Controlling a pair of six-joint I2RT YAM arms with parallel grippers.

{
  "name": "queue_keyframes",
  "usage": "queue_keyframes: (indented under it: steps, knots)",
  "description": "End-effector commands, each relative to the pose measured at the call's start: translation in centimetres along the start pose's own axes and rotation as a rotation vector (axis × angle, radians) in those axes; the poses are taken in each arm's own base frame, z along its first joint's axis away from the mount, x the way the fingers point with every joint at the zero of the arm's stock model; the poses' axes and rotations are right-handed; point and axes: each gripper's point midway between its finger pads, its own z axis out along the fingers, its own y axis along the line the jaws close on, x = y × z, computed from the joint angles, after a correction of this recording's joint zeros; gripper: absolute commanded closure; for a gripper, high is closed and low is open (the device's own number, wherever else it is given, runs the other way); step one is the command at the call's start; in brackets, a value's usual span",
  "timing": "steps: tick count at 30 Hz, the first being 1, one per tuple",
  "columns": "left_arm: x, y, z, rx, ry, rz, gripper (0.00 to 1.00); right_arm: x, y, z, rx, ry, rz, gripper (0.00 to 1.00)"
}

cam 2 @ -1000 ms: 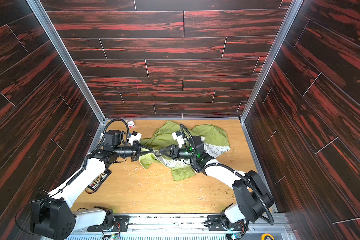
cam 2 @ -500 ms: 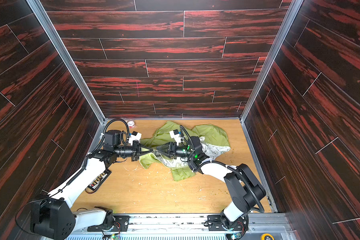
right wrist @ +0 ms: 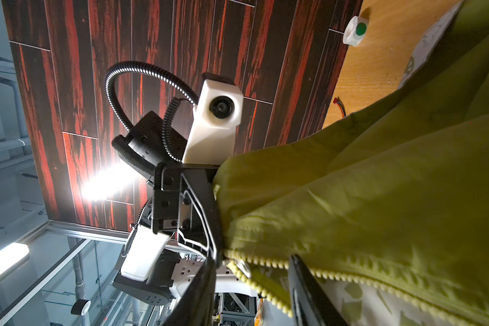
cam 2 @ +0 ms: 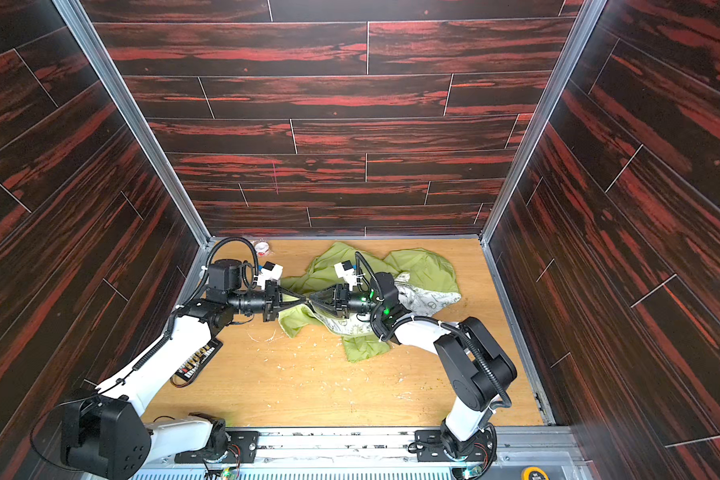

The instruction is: Zip up the jacket

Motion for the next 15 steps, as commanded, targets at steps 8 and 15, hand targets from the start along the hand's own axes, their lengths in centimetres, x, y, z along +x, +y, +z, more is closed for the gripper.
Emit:
queue_keyframes:
  steps: [8, 15]
  knots:
    - [-0.01, -1.49, -0.11, 0.039, 0.010, 0.041, 1.00, -0.19, 1.73, 1.59, -0.071, 0.046, -0.038, 0.59]
    - [-0.32, -1.66, -0.03, 0.046, 0.003, 0.043, 1.00, 0.11, 1.71, 1.45, -0.072, 0.052, -0.037, 0.62]
